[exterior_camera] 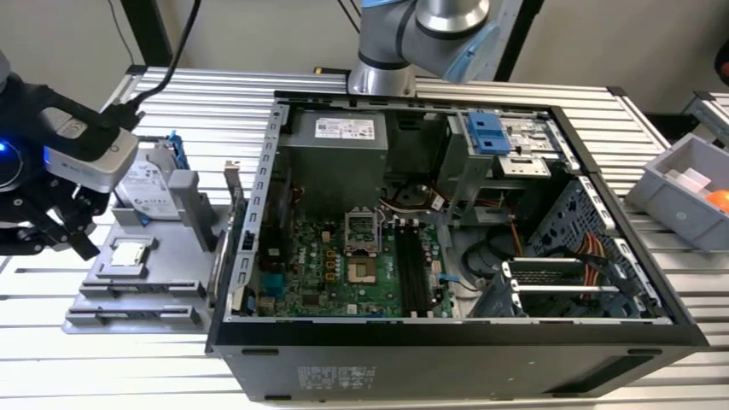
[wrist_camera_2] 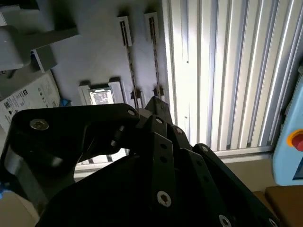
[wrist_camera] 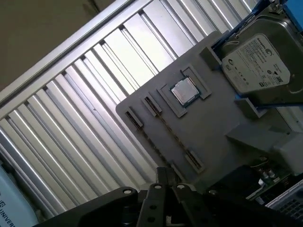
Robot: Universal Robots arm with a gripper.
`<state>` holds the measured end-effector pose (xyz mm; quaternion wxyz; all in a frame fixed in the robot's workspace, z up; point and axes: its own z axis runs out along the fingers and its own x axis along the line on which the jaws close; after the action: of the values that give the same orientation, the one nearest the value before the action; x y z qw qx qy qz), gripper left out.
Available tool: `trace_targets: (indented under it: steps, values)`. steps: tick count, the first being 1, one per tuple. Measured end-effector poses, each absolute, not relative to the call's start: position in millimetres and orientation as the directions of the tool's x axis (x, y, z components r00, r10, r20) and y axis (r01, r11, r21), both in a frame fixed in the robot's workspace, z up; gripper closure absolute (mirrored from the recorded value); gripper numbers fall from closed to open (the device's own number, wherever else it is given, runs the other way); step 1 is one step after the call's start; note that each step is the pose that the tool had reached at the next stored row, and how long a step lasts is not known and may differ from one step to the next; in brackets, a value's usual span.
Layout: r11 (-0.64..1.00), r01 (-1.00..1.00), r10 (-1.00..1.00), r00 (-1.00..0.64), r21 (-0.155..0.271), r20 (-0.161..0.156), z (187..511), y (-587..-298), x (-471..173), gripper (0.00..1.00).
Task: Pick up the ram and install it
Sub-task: 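Pick up the ram and move it above insertion slot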
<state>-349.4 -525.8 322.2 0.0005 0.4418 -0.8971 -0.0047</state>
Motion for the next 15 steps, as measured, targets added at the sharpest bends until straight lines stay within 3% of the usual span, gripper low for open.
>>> trace_targets:
  steps: [15]
  values:
    - [0.463,-0.886,-0.886,-0.463,0.009,-0.003,322.2,-525.5,-349.4,1.00]
